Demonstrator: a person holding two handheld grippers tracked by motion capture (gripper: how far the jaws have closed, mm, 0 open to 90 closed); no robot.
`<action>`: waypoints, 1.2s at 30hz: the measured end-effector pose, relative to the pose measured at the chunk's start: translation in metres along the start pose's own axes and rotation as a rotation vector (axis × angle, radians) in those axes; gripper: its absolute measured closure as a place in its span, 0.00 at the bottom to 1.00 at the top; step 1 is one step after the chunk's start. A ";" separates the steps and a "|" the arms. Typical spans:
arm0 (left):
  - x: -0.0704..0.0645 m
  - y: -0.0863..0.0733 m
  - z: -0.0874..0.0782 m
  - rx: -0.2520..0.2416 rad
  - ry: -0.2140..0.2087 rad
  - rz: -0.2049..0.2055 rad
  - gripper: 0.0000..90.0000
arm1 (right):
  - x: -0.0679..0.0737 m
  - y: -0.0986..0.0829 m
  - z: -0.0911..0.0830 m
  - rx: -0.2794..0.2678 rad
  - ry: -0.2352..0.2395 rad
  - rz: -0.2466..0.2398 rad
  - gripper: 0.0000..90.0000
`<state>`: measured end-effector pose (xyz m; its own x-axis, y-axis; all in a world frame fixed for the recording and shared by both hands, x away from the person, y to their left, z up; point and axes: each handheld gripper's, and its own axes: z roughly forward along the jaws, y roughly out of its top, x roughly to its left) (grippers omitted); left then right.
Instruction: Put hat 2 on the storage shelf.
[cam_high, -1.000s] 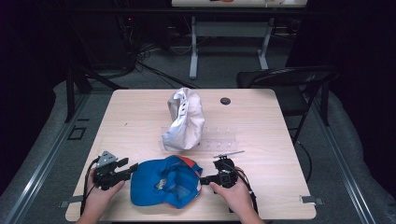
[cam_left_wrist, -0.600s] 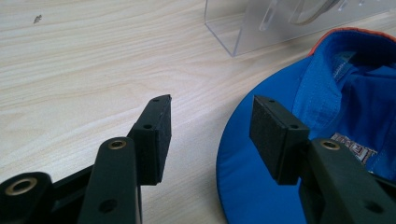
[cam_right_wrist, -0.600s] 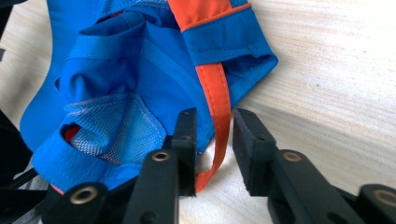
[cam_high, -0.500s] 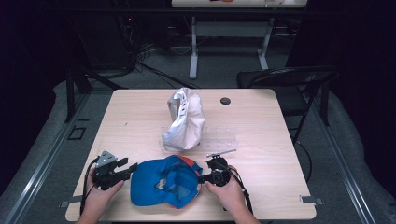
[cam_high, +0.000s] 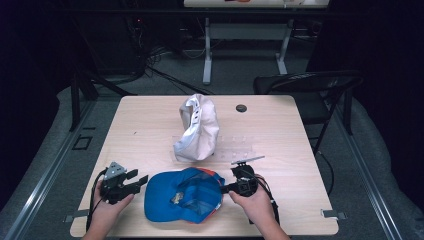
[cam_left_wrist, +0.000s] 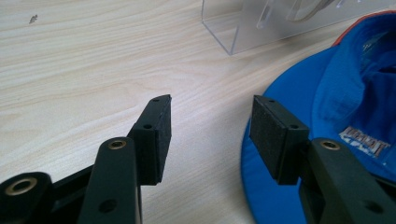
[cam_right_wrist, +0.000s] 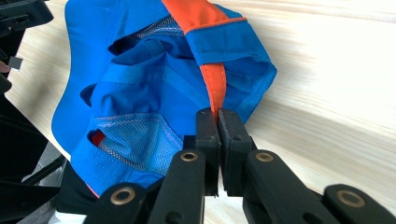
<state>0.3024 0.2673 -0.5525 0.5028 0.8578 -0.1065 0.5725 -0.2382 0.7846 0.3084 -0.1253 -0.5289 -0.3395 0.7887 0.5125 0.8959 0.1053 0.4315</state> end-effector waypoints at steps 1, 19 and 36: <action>0.000 0.000 0.000 0.002 0.000 -0.001 0.54 | -0.002 0.002 -0.005 0.041 -0.034 -0.018 0.97; -0.001 0.000 0.001 0.003 0.001 0.004 0.54 | -0.044 -0.011 -0.051 0.028 -0.088 0.063 0.97; -0.002 0.000 0.003 0.013 -0.001 0.010 0.54 | -0.069 -0.021 -0.060 -0.018 -0.082 0.119 0.96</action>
<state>0.3034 0.2645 -0.5543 0.5089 0.8551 -0.0993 0.5756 -0.2523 0.7778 0.2953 -0.2181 -0.5284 -0.2061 0.8418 0.4989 0.9228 -0.0023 0.3852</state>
